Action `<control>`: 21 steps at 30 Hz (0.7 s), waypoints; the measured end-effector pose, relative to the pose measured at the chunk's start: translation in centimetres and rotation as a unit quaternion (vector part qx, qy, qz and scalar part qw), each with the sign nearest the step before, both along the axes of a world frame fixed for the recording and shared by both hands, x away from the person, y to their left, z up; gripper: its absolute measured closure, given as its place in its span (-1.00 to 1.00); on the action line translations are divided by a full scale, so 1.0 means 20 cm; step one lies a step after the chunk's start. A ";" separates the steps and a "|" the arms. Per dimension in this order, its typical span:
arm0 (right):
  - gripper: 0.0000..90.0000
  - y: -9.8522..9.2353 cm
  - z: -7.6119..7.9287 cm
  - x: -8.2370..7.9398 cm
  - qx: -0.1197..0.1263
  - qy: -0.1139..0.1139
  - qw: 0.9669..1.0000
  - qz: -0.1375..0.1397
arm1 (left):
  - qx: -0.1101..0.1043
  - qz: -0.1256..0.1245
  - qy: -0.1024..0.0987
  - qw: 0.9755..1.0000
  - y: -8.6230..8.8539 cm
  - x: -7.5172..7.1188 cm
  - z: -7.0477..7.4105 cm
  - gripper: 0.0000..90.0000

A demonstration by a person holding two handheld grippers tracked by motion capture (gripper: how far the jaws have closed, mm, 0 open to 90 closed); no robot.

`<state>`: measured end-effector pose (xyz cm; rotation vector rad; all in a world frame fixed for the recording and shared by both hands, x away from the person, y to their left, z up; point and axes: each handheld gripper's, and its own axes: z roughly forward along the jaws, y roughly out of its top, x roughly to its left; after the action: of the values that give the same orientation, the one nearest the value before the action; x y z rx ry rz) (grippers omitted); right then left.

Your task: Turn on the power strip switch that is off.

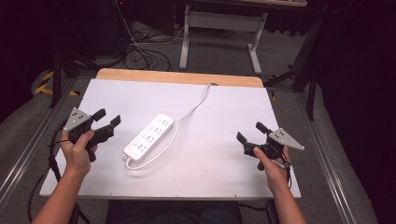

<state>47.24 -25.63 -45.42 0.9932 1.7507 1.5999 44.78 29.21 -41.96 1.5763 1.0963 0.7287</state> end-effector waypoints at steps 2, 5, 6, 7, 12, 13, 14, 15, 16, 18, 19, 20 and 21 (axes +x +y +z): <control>-0.86 0.00 0.00 0.00 0.000 0.000 1.000 0.000 | 0.002 0.001 0.001 1.000 0.00 0.00 0.00 -0.25; -0.86 0.00 0.00 0.00 0.000 0.000 1.000 0.000 | 0.004 0.005 0.001 1.000 0.00 0.00 0.00 -0.26; -0.86 0.00 0.00 0.00 0.001 0.000 1.000 0.000 | 0.002 0.009 0.000 1.000 0.00 0.00 0.00 -0.27; -0.86 0.00 0.00 0.00 0.001 0.000 1.000 0.000 | 0.002 0.009 0.000 1.000 0.01 0.00 0.00 -0.31; -0.86 0.00 0.00 0.00 0.003 0.001 1.000 -0.001 | -0.003 0.019 -0.001 1.000 0.01 -0.01 0.00 -0.77; -0.86 0.00 0.00 0.00 0.003 0.001 1.000 -0.001 | -0.001 0.021 -0.003 1.000 0.01 -0.01 0.01 -0.83; -0.86 0.00 0.00 0.00 0.003 0.001 1.000 -0.001 | -0.001 0.026 -0.004 1.000 0.01 -0.01 0.01 -0.83; -0.86 0.00 0.00 0.00 0.003 0.001 1.000 -0.001 | 0.000 0.027 -0.004 1.000 0.01 -0.01 0.01 -0.85; -0.86 0.00 0.00 0.00 0.002 0.001 1.000 -0.001 | 0.001 0.029 -0.004 1.000 0.01 -0.01 0.01 -0.87; -0.86 0.00 0.00 0.00 0.002 0.000 1.000 -0.001 | 0.000 0.033 -0.004 0.999 0.01 -0.01 0.01 -0.90; -0.86 0.00 0.00 0.00 0.002 0.000 1.000 -0.001 | -0.002 0.035 -0.004 0.999 0.01 -0.01 0.01 -0.92; -0.86 0.00 0.00 0.00 0.002 0.000 1.000 -0.001 | -0.004 0.037 -0.005 0.999 0.01 -0.01 0.01 -0.94; -0.86 0.00 0.00 0.00 0.002 0.001 1.000 -0.001 | -0.006 0.041 -0.006 0.999 0.02 -0.01 0.01 -0.95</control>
<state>47.21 -25.64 -45.40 0.9981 1.7476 1.6028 44.65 29.54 -41.83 1.5222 1.1612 0.7838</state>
